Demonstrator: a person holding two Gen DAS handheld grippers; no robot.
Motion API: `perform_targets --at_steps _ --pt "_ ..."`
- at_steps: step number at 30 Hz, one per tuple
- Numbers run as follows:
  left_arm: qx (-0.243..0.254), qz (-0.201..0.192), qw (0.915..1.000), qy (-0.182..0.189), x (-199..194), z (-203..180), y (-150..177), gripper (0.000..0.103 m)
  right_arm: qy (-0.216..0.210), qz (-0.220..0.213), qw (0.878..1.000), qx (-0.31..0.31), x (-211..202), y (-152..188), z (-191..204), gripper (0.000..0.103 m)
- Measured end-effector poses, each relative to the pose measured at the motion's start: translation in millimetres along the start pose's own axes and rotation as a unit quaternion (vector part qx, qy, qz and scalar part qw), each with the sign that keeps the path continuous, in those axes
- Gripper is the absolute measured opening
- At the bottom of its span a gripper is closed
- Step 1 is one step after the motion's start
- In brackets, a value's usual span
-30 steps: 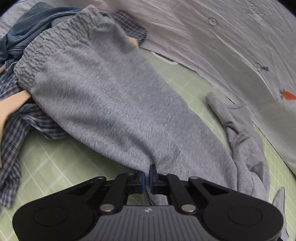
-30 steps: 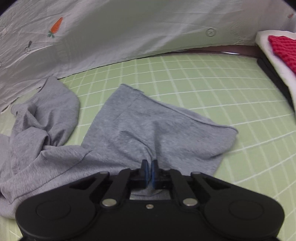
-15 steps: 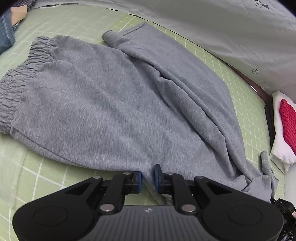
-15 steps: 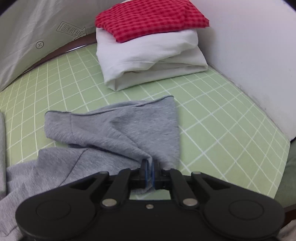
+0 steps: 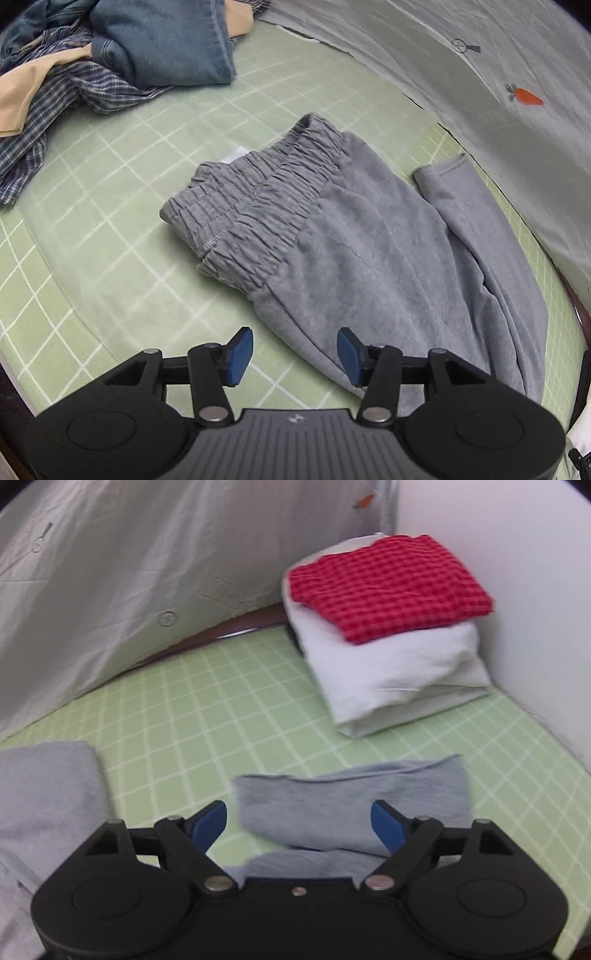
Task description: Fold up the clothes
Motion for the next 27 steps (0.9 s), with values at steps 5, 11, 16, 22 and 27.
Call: perform_targets --at_steps 5,11,16,22,27 --pt "0.0 0.054 0.9977 0.041 34 -8 -18 0.053 -0.111 0.024 0.993 -0.042 36 -14 92 0.088" --pt "0.038 0.058 0.9968 0.04 55 -40 -33 0.053 -0.111 0.06 0.987 -0.101 72 -19 166 0.089" --pt "0.04 0.044 0.9968 0.054 71 -62 -53 0.052 -0.092 0.068 0.986 -0.121 105 -39 177 0.03" --pt "0.066 0.023 0.9943 0.081 101 -102 -86 0.046 -0.033 0.047 0.978 -0.199 150 -80 192 0.002" --pt "0.053 0.03 0.9955 0.072 99 -105 -105 0.047 -0.047 0.031 0.981 -0.186 154 -112 205 0.019"
Point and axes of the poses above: each gripper's, at about its wrist camera, not at the fingertips, and x roughly the way its jaws point, z to its left, y to its underside, the point moved 5 cm from there along x, roughly the way its jaws point, and after that the axes turned 8 degrees about -x, right-handed, at the moved point
